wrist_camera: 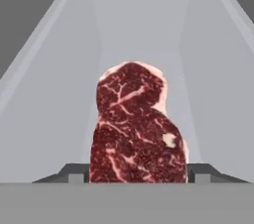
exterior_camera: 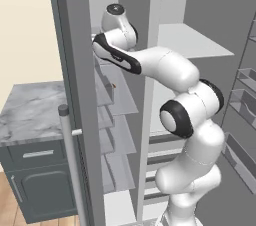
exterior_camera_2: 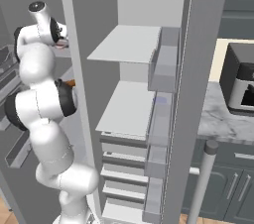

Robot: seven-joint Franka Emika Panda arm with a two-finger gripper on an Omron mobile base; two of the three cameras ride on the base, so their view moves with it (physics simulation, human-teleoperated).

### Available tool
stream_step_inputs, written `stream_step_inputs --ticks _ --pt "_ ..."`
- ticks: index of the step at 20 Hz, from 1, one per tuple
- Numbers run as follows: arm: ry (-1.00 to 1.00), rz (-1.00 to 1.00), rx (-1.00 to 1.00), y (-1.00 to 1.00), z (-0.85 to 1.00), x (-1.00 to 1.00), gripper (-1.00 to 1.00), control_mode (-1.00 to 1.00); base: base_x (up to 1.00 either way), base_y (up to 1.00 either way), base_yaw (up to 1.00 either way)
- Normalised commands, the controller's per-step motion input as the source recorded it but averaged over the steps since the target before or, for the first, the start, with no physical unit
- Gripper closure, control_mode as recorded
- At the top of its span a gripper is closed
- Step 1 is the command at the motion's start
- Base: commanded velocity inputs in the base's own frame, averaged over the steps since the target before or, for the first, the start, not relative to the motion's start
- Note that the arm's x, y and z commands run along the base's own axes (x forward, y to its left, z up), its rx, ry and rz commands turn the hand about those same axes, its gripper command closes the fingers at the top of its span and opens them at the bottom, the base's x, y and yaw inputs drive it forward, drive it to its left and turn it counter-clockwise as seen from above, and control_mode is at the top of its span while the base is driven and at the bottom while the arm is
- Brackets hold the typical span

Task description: There's a steak in the fridge that needs to be moved to the freezer for freezing. Pick up the steak from the fridge, place it on any shelf in the freezer, and close the fridge and freezer doors when done.

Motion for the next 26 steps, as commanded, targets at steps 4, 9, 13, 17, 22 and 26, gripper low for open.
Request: stream_step_inputs --ticks 4,9,13,17,22,26 --pt "0.04 0.0 0.0 -0.01 -0.43 0.0 -1.0 -1.0 0.0 0.0 0.0" --pt "0.0 0.0 0.0 0.0 -0.18 -0.21 -1.0 -1.0 0.0 0.0 0.0" --pt "0.0 -0.01 0.0 0.0 0.03 -0.57 -1.0 -1.0 0.0 0.0 0.0" --pt "0.03 0.0 0.05 -0.19 0.06 -0.66 -1.0 -1.0 0.0 0.0 0.0" --pt "0.01 0.0 0.09 -0.36 0.0 -0.95 -1.0 -1.0 0.0 0.0 0.0" --pt "0.0 0.0 0.08 -0.35 0.09 -1.0 -1.0 -1.0 0.0 0.0 0.0"
